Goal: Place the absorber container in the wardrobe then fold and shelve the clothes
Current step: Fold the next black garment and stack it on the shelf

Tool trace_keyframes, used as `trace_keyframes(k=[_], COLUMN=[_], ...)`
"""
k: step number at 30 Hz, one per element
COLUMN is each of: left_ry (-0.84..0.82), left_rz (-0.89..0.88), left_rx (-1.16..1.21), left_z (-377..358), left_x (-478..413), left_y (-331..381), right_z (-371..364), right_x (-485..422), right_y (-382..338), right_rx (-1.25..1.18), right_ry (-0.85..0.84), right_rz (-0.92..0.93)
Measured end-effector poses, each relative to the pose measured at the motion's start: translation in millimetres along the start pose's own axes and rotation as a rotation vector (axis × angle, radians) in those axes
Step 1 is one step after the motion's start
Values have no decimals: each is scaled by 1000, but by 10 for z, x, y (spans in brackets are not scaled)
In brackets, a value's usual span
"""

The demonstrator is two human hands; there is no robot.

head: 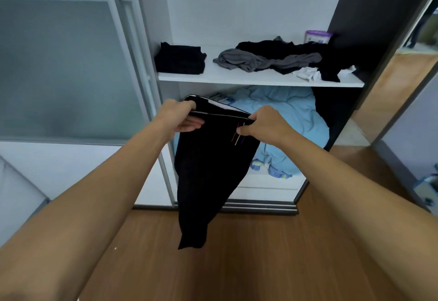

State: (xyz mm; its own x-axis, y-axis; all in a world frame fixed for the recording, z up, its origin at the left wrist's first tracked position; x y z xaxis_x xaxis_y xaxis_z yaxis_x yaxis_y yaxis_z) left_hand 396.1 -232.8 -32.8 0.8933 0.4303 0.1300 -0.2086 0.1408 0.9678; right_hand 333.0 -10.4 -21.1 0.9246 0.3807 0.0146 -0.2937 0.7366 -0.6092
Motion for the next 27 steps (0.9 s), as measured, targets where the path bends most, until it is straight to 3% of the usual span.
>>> trace_keyframes(k=[6, 11, 14, 16, 18, 20, 23, 27], left_ry=[-293, -206, -322, -326, -303, -279, -274, -391], left_rz=[-111, -183, -192, -222, -241, -283, -330, -248], left_rx=[114, -83, 114, 281, 379, 404, 339, 316], left_z=[207, 186, -84, -201, -302, -420, -564, -575], left_x=[-26, -67, -11, 10, 3, -21, -13, -3], left_y=[31, -56, -126, -112, -38, 102, 310, 73], right_z=[258, 437, 501, 616, 739, 628, 311, 319], right_x=[60, 140, 188, 160, 125, 142, 260, 304], right_y=[-148, -316, -341, -264, -74, 169, 466, 522], right_rx=[-305, -279, -254, -335, -682, -975, -856, -1020], right_ry=[135, 73, -9, 23, 80, 14, -41, -13], right_rz=[175, 378, 433, 382, 246, 75, -86, -117])
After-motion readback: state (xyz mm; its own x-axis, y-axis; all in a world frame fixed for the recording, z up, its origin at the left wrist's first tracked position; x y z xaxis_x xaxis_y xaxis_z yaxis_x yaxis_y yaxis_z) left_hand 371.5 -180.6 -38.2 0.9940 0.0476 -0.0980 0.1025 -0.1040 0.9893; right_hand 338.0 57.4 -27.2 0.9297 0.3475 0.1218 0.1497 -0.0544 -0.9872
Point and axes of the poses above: each hand's wrist, its own x-axis away from the middle knuckle, its own z-axis out of the back of the hand, y = z × x, the point moved 5 cm from there along -x, towards the middle knuckle, and after that the axes turned 5 degrees about -z, right-handed, at the moved point
